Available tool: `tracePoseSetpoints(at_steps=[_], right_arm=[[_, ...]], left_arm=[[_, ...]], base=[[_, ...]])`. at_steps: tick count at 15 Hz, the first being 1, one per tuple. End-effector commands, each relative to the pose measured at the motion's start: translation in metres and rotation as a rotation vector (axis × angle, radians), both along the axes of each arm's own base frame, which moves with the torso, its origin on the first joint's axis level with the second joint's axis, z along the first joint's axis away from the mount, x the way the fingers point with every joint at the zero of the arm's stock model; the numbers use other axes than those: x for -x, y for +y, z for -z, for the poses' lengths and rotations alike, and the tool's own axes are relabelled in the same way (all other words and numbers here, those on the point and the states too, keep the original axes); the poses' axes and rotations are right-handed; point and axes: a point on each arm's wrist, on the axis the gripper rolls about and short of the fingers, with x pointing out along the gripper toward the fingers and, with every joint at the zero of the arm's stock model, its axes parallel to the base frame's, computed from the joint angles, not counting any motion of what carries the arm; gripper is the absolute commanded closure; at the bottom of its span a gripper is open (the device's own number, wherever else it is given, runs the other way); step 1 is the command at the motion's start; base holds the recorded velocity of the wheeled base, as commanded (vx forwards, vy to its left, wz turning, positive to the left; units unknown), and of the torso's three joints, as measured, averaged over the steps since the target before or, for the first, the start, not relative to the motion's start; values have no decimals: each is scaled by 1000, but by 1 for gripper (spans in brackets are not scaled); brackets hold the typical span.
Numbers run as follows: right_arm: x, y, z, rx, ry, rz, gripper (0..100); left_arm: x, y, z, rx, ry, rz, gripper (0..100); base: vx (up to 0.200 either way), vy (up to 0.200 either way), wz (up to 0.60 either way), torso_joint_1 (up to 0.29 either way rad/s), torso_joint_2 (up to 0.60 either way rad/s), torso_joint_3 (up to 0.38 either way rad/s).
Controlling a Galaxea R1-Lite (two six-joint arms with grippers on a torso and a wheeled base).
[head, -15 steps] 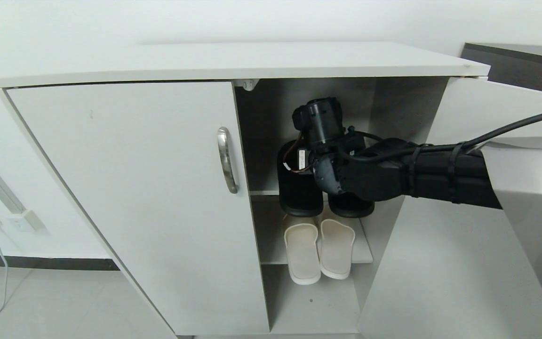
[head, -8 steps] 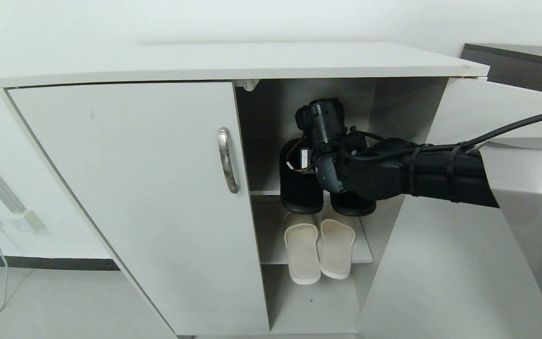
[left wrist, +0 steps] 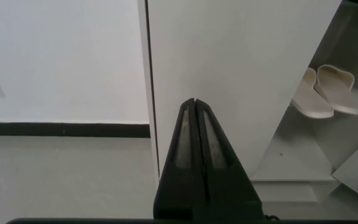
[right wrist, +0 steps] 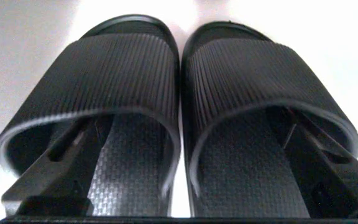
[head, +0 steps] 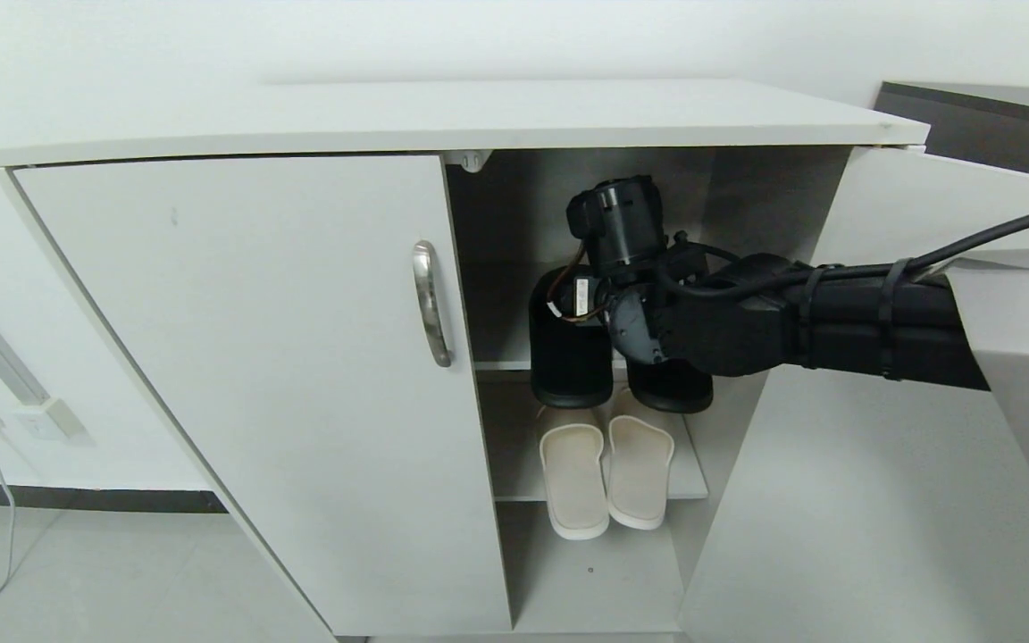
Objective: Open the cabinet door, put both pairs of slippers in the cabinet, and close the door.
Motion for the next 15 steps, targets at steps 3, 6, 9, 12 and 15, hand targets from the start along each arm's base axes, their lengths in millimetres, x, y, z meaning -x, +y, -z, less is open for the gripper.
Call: tracePoseSetpoints(at_steps=[3, 6, 9, 12, 15], right_arm=[[18, -7, -7, 0, 12, -10, 0], [33, -7, 2, 17, 34, -32, 0], [50, -9, 1, -10, 4, -67, 0], [78, -21, 3, -18, 4, -112, 0], [115, -28, 1, -73, -16, -245, 0]], left_arm=[[0, 0, 0, 1, 1, 0, 100], [0, 0, 0, 1, 0, 0, 100], [0, 0, 0, 1, 1, 0, 100], [0, 0, 0, -1, 1, 1, 100], [0, 0, 0, -1, 1, 1, 100]], base=[[0, 0, 0, 0, 0, 0], [0, 0, 0, 0, 0, 0], [0, 0, 0, 0, 0, 0], [0, 0, 0, 0, 0, 0], [0, 0, 0, 0, 0, 0]])
